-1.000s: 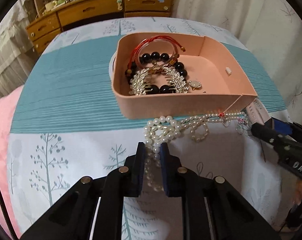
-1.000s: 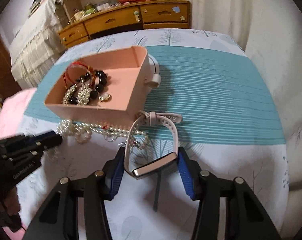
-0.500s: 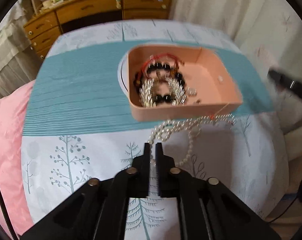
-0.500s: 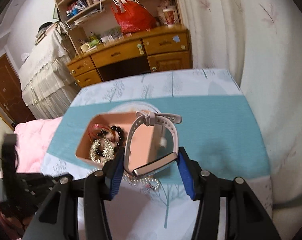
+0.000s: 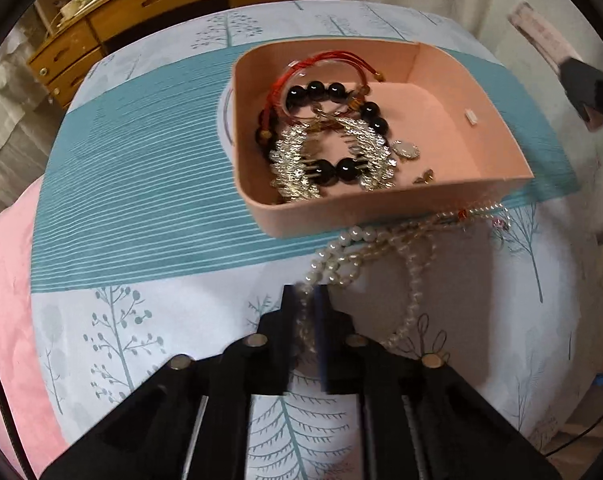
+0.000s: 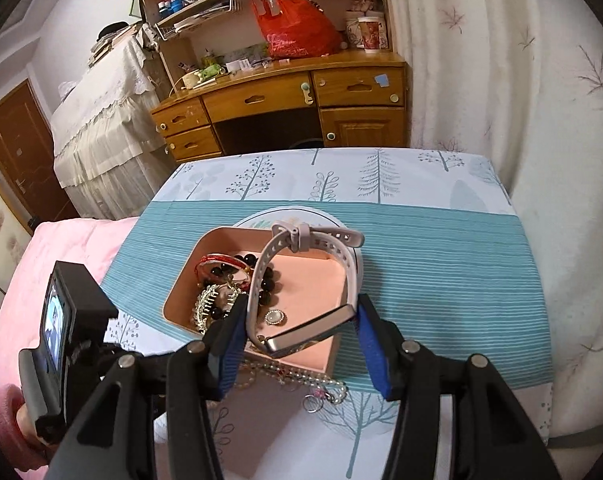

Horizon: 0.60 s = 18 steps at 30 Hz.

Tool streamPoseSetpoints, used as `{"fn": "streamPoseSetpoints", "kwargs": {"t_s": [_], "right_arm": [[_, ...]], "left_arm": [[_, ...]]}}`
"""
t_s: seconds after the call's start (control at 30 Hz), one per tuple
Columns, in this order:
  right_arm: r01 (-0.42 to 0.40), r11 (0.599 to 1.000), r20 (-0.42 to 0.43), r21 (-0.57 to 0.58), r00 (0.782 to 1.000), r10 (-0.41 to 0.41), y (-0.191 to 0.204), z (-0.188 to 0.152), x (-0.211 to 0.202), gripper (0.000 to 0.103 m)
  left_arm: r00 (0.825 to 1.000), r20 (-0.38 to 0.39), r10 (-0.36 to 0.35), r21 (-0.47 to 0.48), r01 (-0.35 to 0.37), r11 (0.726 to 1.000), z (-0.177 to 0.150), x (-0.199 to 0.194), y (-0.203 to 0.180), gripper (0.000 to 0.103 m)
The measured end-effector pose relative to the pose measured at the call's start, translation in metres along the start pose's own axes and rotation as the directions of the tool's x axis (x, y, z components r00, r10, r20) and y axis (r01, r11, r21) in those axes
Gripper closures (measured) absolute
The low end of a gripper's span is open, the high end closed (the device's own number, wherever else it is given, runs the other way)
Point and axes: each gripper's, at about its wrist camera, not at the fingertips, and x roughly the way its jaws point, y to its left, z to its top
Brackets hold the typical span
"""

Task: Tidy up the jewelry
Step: 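Lower the pearl necklace and smartwatch into the pink box and release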

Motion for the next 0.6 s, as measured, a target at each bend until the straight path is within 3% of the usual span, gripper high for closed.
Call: {"fn": "streamPoseSetpoints", "kwargs": {"t_s": [0.13,0.27,0.43,0.6], "right_arm": [[-0.001,1.0,-0.007,0.009,1.0,0.001,-0.001,0.002,0.002,0.051],[0.004,1.0,-0.003,0.009,1.0,-0.004,-0.002,0.003,0.002,0.05],[0.001,1.0,-0.005,0.027,1.0,-0.001,-0.004,0.004,0.003,0.05],[-0.019,0.999,-0.004,0.027,1.0,0.019,-0.003,0.004,0.006,0.048]], "left_arm": [[1.0,0.003,-0.031,-0.019,0.031,0.999,0.002,-0.008,-0.001,0.098],[0.995,0.068,-0.077,-0.009,0.078,0.997,0.005,-0.04,-0.001,0.098],[0.971,0.185,-0.15,-0.016,0.156,0.988,0.017,-0.094,0.001,0.098],[0.934,0.302,-0.193,0.012,0.198,0.98,0.04,-0.136,-0.001,0.098]]}}
